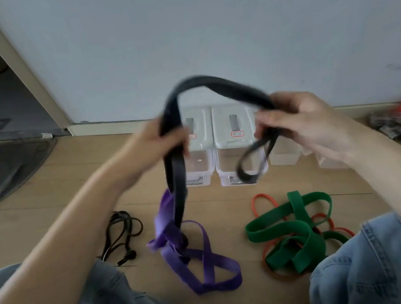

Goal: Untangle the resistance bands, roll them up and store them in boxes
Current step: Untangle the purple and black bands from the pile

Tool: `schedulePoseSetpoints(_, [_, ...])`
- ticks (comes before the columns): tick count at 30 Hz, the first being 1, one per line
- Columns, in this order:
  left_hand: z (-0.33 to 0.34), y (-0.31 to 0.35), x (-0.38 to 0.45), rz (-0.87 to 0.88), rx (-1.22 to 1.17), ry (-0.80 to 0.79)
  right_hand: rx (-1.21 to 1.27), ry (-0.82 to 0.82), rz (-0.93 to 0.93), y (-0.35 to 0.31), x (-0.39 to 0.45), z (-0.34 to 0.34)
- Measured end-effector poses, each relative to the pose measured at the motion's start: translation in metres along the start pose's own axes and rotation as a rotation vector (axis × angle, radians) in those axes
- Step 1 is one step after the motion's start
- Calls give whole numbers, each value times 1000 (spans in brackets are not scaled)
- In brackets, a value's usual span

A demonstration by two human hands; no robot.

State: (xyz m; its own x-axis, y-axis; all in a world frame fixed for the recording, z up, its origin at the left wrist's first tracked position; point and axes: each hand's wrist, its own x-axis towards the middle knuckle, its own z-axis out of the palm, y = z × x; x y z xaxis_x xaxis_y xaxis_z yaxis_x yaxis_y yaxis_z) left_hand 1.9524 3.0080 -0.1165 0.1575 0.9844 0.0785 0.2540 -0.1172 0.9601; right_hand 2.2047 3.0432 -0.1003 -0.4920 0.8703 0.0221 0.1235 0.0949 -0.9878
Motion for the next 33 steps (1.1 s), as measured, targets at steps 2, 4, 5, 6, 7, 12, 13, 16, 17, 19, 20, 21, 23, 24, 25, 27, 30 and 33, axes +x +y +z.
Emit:
schedulePoseSetpoints(2, [-12,18,0,135,-128,36,-429,-174,162,8,0,-2])
schedulePoseSetpoints(4, [3,16,-5,63,274,-124,-537,-329,315,17,-1,1])
schedulePoseSetpoints(5, [14,10,-7,-41,529,-262,-532,-364,342,20,-2,2])
schedulePoseSetpoints(6, [21,3,-8,-139,714,-368,-548,-386,339,21,-1,3])
schedulePoseSetpoints(7, [27,-3,-8,-183,781,-417,-580,-411,334,22,-1,3])
schedulePoseSetpoints(12, [34,6,-2,-187,649,-484,-627,-481,205,42,-10,38])
schedulePoseSetpoints(13, [37,9,-2,-160,632,-483,-574,-452,159,44,-9,48])
schedulePoseSetpoints(16, [35,14,1,-97,587,-418,-510,-320,106,40,-1,57])
schedulePoseSetpoints(17, [31,13,2,-100,587,-395,-548,-278,92,35,0,55])
schedulePoseSetpoints(19, [26,5,0,-115,625,-362,-600,-205,44,28,2,50])
schedulePoseSetpoints(20, [27,-1,-1,-109,638,-345,-580,-183,42,25,3,48])
schedulePoseSetpoints(21, [29,-9,-3,-101,622,-327,-506,-172,58,22,2,47])
schedulePoseSetpoints(23, [38,-26,-6,-122,535,-315,-204,-165,106,15,-1,47])
schedulePoseSetpoints(24, [42,-35,-9,-171,501,-339,-30,-157,114,10,-2,45])
schedulePoseSetpoints(25, [46,-46,-12,-234,484,-383,131,-139,106,5,-3,43])
schedulePoseSetpoints(27, [57,-67,-20,-323,546,-468,374,-68,63,-2,-3,37])
schedulePoseSetpoints(30, [51,-72,-18,-332,710,-506,372,72,4,-2,1,24])
schedulePoseSetpoints(33, [17,-30,-8,-279,214,-441,-165,123,87,14,4,8])
